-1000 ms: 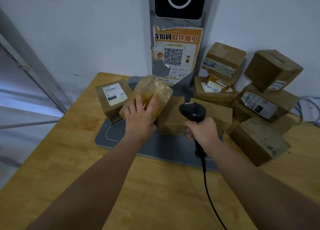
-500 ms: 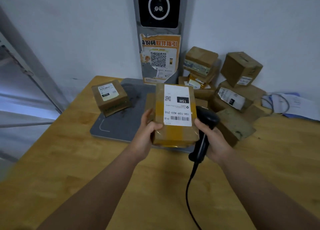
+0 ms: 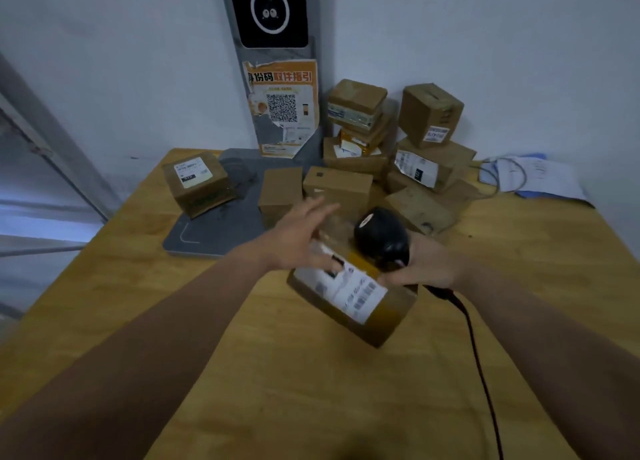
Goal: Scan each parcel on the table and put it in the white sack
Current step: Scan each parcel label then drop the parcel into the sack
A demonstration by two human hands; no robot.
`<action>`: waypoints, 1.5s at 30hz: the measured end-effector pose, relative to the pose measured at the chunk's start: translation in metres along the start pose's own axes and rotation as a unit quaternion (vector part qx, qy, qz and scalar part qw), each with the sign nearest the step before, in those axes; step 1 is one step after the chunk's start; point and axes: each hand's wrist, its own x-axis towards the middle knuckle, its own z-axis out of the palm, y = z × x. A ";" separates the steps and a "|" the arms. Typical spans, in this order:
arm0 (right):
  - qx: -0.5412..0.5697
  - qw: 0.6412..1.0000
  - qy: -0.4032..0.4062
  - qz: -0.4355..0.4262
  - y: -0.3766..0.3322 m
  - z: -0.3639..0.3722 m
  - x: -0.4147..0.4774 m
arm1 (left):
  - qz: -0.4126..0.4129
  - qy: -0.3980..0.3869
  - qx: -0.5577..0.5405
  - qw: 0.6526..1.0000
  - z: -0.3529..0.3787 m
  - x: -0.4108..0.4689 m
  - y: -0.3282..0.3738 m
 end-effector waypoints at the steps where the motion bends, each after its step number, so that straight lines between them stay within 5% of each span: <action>1: -0.022 0.999 -0.027 0.016 0.002 0.000 -0.001 | 0.001 -0.077 0.035 0.996 0.002 0.000 0.004; 4: -0.061 0.996 -0.064 0.033 0.010 0.002 -0.002 | -0.040 -0.197 -0.008 0.979 0.007 0.001 0.009; 13: -0.064 0.989 -0.127 0.032 0.012 0.000 -0.009 | -0.117 -0.250 -0.159 0.948 0.016 -0.011 0.004; 17: -0.021 0.996 0.085 0.011 0.013 -0.009 -0.014 | -0.199 -0.136 -0.207 0.948 0.028 -0.013 -0.007; 19: 0.094 0.966 0.242 0.001 0.018 -0.010 -0.016 | -0.257 -0.024 -0.319 0.912 0.041 -0.014 -0.016; 21: 0.227 0.920 0.318 0.024 0.025 -0.007 -0.015 | -0.262 0.069 -0.469 0.841 0.057 -0.014 -0.016; 23: 0.315 0.893 0.318 0.047 0.029 0.002 -0.013 | -0.246 0.108 -0.582 0.768 0.072 -0.011 -0.006; 25: 0.384 0.879 0.280 0.054 0.027 0.015 -0.010 | -0.229 0.100 -0.628 0.737 0.083 -0.006 0.010; 33: 0.416 0.878 0.236 0.030 0.042 0.019 -0.009 | -0.160 -0.056 -0.516 0.840 0.083 0.006 0.016; 39: 0.347 0.912 0.199 0.089 0.050 0.012 -0.010 | -0.177 0.000 -0.528 0.831 0.067 0.019 0.011; 45: 0.208 0.926 0.298 0.100 0.034 0.028 -0.005 | -0.253 0.119 -0.488 0.827 0.082 0.010 -0.015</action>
